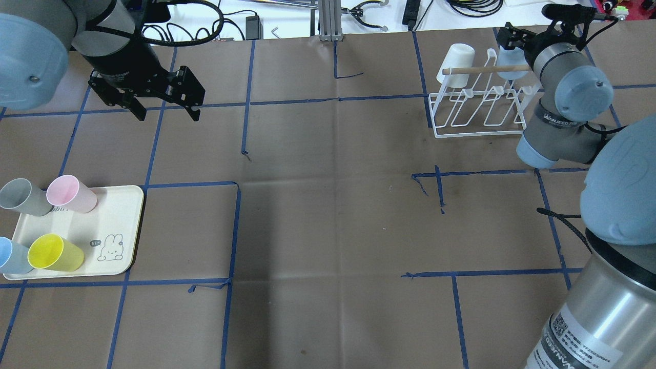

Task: Transfer IKEA cup to right arm and place on rack

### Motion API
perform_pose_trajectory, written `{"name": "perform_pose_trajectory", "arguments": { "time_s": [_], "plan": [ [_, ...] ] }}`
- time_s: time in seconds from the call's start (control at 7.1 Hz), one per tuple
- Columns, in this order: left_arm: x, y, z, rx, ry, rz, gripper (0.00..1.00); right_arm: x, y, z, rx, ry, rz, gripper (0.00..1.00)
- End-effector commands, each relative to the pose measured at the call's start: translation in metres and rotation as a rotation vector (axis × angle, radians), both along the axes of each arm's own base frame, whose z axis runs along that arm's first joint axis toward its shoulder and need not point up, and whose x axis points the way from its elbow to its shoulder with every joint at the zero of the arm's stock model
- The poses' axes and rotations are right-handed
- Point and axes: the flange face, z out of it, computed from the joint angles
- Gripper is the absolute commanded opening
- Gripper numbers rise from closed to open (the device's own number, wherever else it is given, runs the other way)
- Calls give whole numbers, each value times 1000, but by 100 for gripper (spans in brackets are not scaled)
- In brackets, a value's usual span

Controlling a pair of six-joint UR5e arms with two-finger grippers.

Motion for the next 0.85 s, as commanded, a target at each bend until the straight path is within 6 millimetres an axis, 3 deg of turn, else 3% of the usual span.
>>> {"name": "perform_pose_trajectory", "arguments": {
  "time_s": [0.0, 0.28, 0.42, 0.7],
  "plan": [
    [0, 1, -3, 5, -4, 0, 99, 0, 1, 12, -19, 5, 0, 100],
    [0, 3, -2, 4, 1, 12, 99, 6, 10, 57, -74, 14, 6, 100],
    [-1, 3, -2, 5, 8, 42, 99, 8, 12, 75, -7, -7, 5, 100],
    [-1, 3, -2, 5, 10, 58, 99, 46, 23, 119, 89, -35, 58, 100]
  ]
}}
